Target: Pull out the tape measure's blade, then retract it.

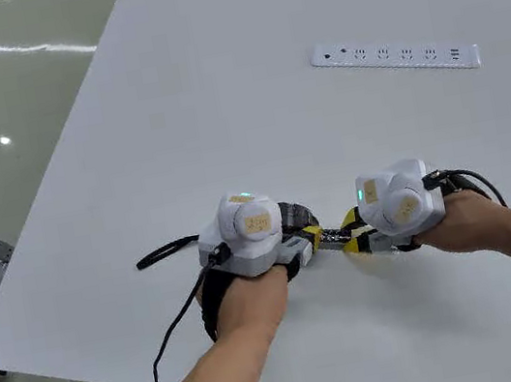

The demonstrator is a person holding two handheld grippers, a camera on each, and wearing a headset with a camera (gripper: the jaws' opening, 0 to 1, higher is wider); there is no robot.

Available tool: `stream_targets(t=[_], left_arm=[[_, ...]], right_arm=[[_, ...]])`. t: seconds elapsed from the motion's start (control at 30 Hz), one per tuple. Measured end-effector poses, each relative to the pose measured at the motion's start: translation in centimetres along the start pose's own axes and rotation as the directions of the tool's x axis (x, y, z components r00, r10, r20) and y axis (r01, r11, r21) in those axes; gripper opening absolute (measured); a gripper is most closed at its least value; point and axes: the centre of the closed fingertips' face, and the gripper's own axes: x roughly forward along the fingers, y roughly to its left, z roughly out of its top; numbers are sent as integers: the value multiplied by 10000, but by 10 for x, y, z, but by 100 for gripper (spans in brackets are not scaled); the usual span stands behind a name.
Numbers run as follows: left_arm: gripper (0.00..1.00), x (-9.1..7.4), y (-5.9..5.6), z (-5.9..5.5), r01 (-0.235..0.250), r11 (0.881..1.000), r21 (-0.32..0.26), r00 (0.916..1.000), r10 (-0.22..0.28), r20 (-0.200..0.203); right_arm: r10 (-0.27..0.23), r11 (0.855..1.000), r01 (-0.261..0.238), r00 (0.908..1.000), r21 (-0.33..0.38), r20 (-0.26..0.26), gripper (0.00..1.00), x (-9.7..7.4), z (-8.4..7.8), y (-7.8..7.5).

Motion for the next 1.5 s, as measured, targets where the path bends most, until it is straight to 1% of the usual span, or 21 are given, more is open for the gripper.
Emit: stream_targets(t=[0.23,0.3,0.4,0.47,0.5,0.53,0.57,0.63,0.67,0.7,0.77,0.83,0.87,0.93,1.03,1.1,1.23,1.5], left_arm=[[54,0,0,0,-23,10000,-81,10000,23,-42],[55,0,0,0,-13,9998,-193,9998,10,-183],[57,1,0,-1,-177,9996,-228,9991,168,-377],[57,2,0,-2,-351,9974,-632,9985,324,-433],[58,2,1,-4,-508,9916,-1193,9976,447,-532],[60,2,1,-4,-524,9875,-1488,9977,453,-511],[62,3,1,-3,-556,9845,-1663,9978,487,-454],[66,2,0,-3,-679,9878,-1401,9966,607,-550],[66,2,-2,-2,-747,9878,-1363,9962,679,-536],[66,1,-1,-1,-876,9863,-1395,9952,806,-548],[65,1,2,-1,-1102,9831,-1463,9931,1031,-559],[60,1,4,-3,-1294,9805,-1478,9898,1187,-785],[60,2,3,-3,-1326,9784,-1587,9895,1214,-778],[59,2,1,-3,-1413,9791,-1463,9881,1305,-813],[58,2,2,-4,-1411,9799,-1408,9879,1301,-842],[58,2,1,-3,-1350,9833,-1218,9886,1254,-834],[56,1,1,-4,-1221,9879,-951,9909,1159,-678],[55,1,2,-3,-1024,9915,-802,9933,975,-628]], right_arm=[[-30,10000,30,10000,-33,-34,12,0,-1,0],[-53,10000,53,10000,3,-35,12,0,-1,0],[-81,10000,81,10000,58,-56,12,0,0,0],[-95,9999,96,9999,71,-60,12,0,0,-1],[-115,9999,115,9999,79,-45,12,0,0,-1],[-123,9999,124,9999,112,-27,12,0,0,-1],[-121,9998,121,9999,162,-17,12,0,0,-1],[-124,9997,124,9999,195,-20,12,0,0,-1],[-127,9997,127,9999,208,-27,12,0,0,-1],[-132,9997,133,9999,202,-27,12,0,0,-1],[-143,9997,143,9999,222,8,12,0,0,-1],[-158,9996,157,9999,220,33,12,0,0,-1],[-165,9996,164,9999,224,42,12,0,0,-1],[-187,9996,186,9998,211,61,12,1,0,-1],[-195,9997,194,9998,175,94,12,1,0,-1],[-157,9998,156,9998,118,113,12,1,1,0],[-63,10000,62,9998,64,185,12,1,1,2],[-29,9999,25,9996,133,298,12,1,2,3]])
